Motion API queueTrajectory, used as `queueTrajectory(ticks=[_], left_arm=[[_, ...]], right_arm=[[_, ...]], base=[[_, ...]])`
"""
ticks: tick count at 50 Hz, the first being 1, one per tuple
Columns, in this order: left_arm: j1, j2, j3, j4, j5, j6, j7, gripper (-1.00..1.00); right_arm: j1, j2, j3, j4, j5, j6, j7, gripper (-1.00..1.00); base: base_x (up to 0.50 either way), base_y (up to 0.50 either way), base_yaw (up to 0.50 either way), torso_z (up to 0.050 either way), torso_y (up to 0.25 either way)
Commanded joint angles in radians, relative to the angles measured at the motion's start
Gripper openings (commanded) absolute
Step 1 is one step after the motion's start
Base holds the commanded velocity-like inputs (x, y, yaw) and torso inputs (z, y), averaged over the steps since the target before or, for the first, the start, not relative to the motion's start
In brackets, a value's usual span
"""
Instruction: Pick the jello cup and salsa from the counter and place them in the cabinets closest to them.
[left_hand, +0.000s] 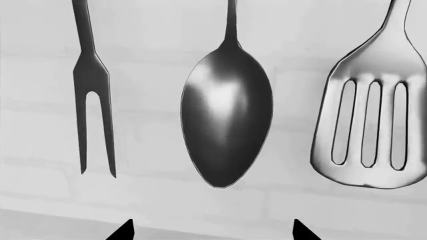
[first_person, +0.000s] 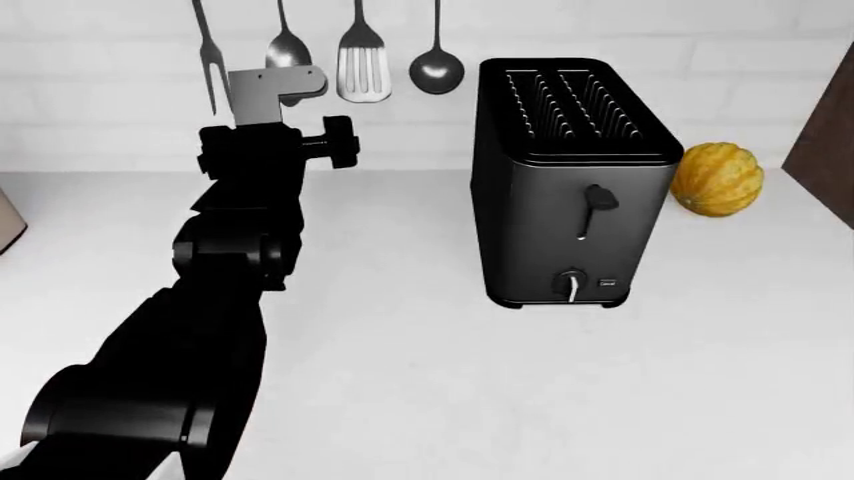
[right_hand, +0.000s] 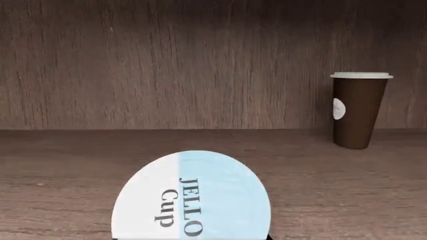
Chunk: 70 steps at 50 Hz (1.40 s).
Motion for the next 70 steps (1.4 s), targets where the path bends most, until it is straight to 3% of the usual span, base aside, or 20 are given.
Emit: queueTrajectory(ticks=[1,2,30,38,61,70], left_arm=[[-0.001,0.0,0.003,0.0,-0.002,0.003,-0.004,1.0],[-0.001,0.0,0.003,0.0,-0.002,0.003,-0.003,1.0],[0.0,0.0,0.007,0.0,0.0,0.005,0.0,1.0],[0.002,0.0,0.012,0.0,-0.004,0.01,-0.001,1.0],[0.001,0.0,0.024,0.0,-0.01,0.014,0.001,1.0],[0.001,0.0,0.028,0.0,-0.012,0.014,0.002,1.0]], right_arm=[[-0.217,0.035,-0.033,0.253,-0.013,0.016,-0.007,-1.0],[-0.224,0.038,-0.031,0.247,-0.011,0.015,0.001,1.0],[-0.249,0.052,-0.043,0.199,0.042,0.007,0.029,1.0],[-0.18,0.011,0.01,0.051,0.18,0.072,0.175,1.0],[-0.06,-0.013,-0.124,-0.028,0.461,0.055,0.331,1.0],[-0.054,-0.006,-0.153,-0.049,0.46,0.032,0.293,1.0]], base=[[0.01,0.0,0.0,0.0,0.0],[0.0,0.0,0.0,-0.01,0.0],[0.0,0.0,0.0,-0.003,0.0],[0.0,0.0,0.0,-0.004,0.0],[0.0,0.0,0.0,-0.004,0.0],[0.0,0.0,0.0,-0.004,0.0]])
